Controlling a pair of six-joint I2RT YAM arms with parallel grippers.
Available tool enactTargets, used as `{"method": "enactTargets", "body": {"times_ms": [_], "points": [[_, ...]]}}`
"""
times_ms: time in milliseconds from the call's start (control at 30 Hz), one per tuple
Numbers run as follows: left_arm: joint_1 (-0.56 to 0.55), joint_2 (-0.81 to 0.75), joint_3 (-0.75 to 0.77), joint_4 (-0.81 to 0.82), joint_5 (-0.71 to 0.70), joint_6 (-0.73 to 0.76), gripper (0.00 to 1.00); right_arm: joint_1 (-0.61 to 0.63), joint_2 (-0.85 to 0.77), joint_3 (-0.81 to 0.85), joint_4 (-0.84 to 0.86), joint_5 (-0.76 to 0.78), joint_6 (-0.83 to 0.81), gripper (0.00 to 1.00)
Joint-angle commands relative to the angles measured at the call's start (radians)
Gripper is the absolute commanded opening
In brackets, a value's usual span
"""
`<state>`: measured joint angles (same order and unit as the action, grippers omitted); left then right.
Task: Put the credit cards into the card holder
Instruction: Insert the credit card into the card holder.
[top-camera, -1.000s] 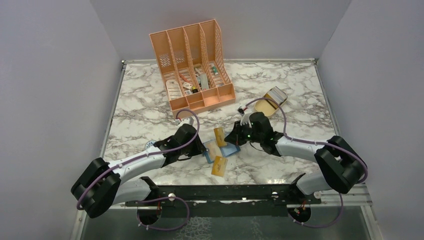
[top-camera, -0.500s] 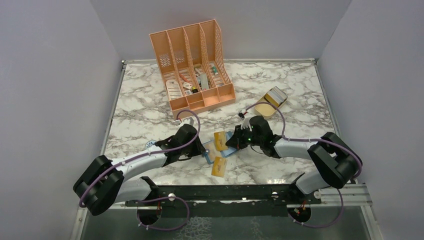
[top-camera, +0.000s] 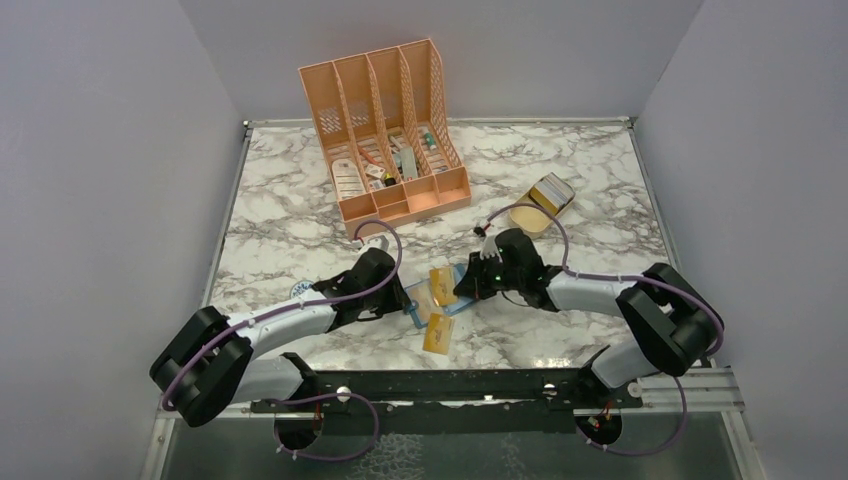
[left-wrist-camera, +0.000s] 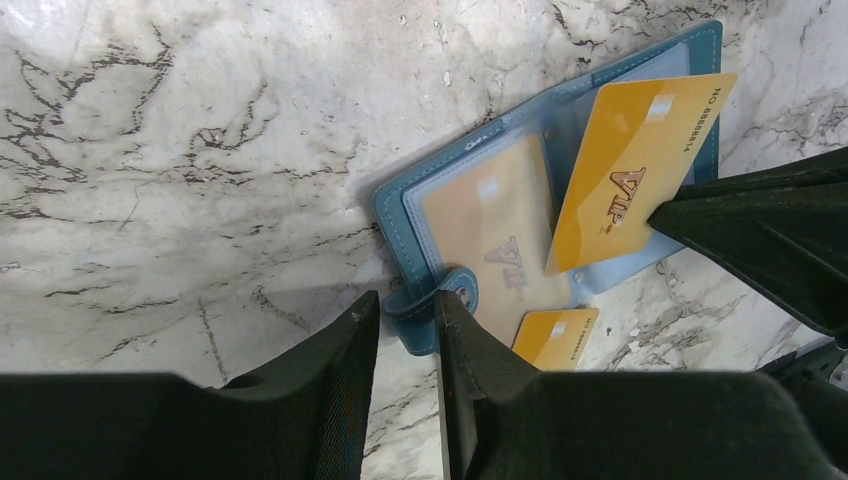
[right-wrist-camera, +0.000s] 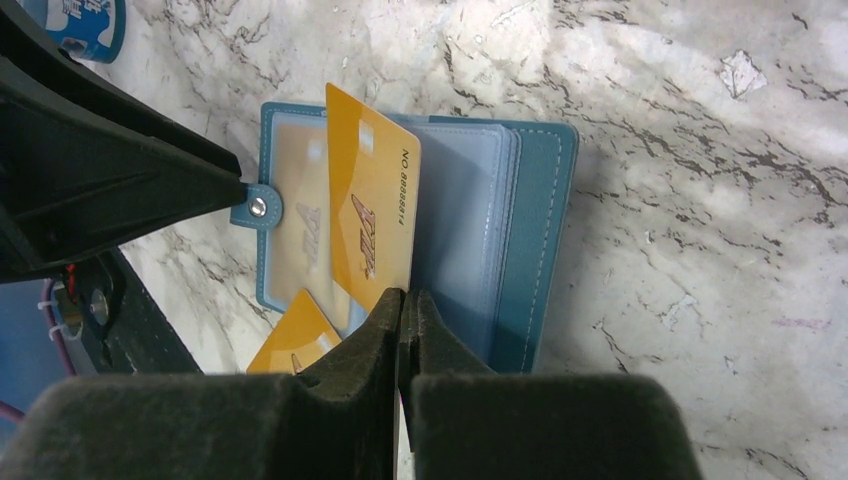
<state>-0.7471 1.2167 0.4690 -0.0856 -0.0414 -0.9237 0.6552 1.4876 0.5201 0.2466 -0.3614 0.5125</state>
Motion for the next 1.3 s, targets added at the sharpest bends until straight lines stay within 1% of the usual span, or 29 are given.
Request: {"method": "enactTargets", "body": {"times_ms": [0,133,700,933,1267], "points": [[0.004,0.009,0.022,0.012,0.022,0.020,0.29,-0.005,0.031,0.051,-0.109,-0.032,-0.037,0.01],[0.004,0.008,0.018,0.029,0.028,0.019,0.29,-0.004,0.062,0.087,-0.152,-0.059,-0.045,0.01],[0.005,0.007,0.013,0.052,0.035,0.014,0.29,-0.003,0.132,0.202,-0.359,-0.053,-0.073,0.01],[0.005,0.012,0.014,0.059,0.033,0.019,0.29,-0.003,0.135,0.219,-0.412,-0.018,-0.070,0.01],[0.005,0.033,0.014,0.084,0.051,0.017,0.29,-0.002,0.161,0.248,-0.446,-0.041,-0.102,0.01]]}}
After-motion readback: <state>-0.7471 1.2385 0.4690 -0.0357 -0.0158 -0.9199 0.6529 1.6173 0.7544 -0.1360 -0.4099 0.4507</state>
